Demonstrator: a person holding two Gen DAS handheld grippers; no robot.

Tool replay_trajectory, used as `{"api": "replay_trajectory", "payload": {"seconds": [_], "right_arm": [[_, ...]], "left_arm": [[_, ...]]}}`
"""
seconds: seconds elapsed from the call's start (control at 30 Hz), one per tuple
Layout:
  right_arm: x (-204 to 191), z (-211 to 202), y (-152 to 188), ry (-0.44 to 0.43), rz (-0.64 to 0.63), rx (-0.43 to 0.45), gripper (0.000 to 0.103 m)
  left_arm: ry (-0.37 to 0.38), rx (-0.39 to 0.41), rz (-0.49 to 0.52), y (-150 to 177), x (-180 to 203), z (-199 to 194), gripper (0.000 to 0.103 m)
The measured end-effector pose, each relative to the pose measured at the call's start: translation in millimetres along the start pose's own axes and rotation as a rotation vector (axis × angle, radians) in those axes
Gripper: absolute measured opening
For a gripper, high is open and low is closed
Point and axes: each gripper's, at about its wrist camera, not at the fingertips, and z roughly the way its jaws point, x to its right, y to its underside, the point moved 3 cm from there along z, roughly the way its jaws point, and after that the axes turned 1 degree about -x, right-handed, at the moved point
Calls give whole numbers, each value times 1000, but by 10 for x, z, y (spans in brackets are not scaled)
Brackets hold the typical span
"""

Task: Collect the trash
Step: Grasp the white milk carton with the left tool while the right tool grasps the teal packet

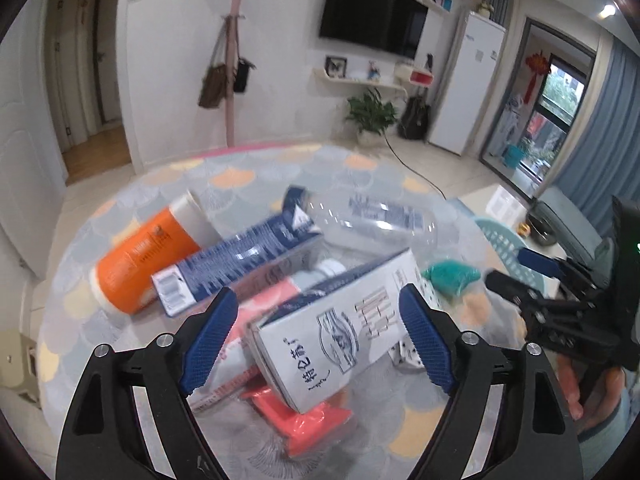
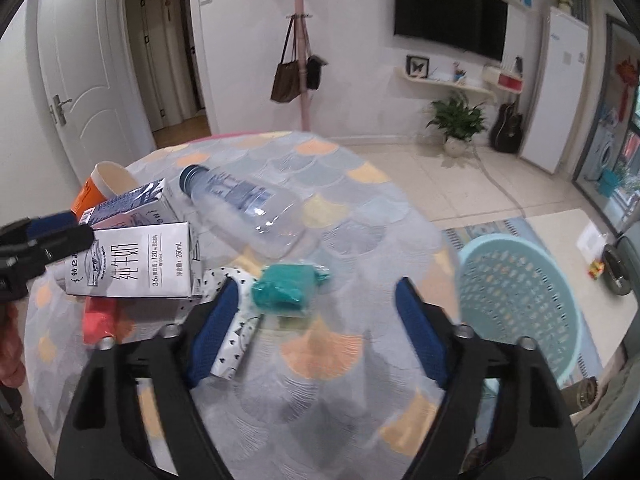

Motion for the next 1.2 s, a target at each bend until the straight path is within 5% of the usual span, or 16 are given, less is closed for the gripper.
{"api": "replay_trajectory", "payload": {"seconds": [0.37, 0.6, 0.77, 1.2], "right_arm": [[96, 173, 87, -40, 45, -65, 57], [119, 130, 68, -53, 49, -61, 58], [48, 185, 24, -51, 26, -74, 58], [34, 492, 80, -46, 30, -154, 48]], "left_arm": [[34, -186, 124, 406, 363, 78, 77], [-42, -235, 185, 539, 537, 341, 77], [-77, -229, 180, 563, 560, 399, 61], [-23, -112, 96, 412, 474, 18, 60]]}}
